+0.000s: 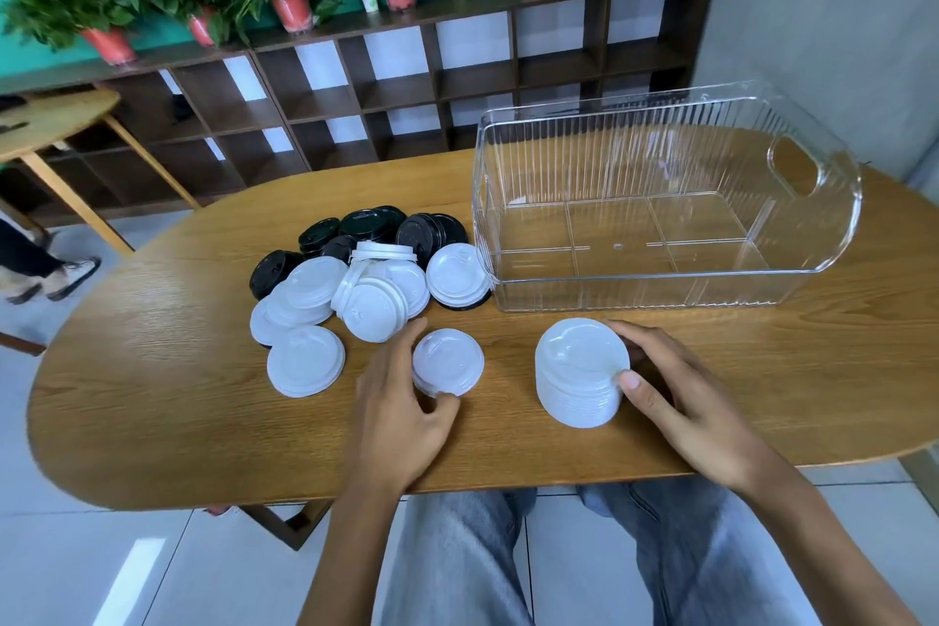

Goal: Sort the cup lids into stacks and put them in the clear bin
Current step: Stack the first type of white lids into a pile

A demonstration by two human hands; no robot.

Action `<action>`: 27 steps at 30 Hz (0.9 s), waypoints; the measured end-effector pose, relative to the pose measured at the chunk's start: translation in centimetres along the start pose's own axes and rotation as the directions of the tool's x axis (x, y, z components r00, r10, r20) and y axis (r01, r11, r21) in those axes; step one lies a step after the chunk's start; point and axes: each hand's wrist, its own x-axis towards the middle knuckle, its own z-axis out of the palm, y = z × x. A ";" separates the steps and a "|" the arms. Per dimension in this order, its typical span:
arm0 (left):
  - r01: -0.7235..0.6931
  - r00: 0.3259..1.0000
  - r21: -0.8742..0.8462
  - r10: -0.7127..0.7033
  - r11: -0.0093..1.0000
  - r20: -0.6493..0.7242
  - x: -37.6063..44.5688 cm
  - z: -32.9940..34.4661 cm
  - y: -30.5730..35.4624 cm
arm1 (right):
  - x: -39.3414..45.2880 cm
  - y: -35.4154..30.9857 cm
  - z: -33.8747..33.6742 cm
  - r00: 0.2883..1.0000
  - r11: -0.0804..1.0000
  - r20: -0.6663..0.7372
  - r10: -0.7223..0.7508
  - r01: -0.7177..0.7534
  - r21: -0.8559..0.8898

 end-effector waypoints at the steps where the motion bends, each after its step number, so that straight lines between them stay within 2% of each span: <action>1: -0.005 1.000 0.028 0.004 1.000 0.022 0.1 0.1 0.1 | 0.0 0.0 0.0 1.000 1.000 0.002 0.000 0.000 -0.002; 4: -0.022 0.999 0.040 0.021 0.999 0.031 0.2 0.2 0.1 | 0.0 -0.1 0.0 1.000 1.000 0.003 -0.002 0.002 -0.015; 8: 0.033 0.999 0.014 -0.033 0.999 0.017 0.2 -0.1 0.3 | 0.1 -0.1 0.0 1.000 1.000 0.007 -0.005 0.005 -0.026; 17: -0.119 0.982 0.098 0.102 0.988 0.157 0.8 0.7 1.2 | 0.2 0.2 0.1 1.000 0.999 0.005 -0.003 0.004 -0.039; 23: -0.111 0.991 0.099 0.103 0.989 0.083 1.3 2.9 2.1 | 0.2 0.3 0.1 1.000 0.999 0.005 -0.001 0.001 -0.039; 27: -0.114 0.991 0.108 0.105 0.988 0.085 1.4 2.9 1.7 | 0.2 0.2 0.0 1.000 1.000 0.002 0.007 -0.006 -0.028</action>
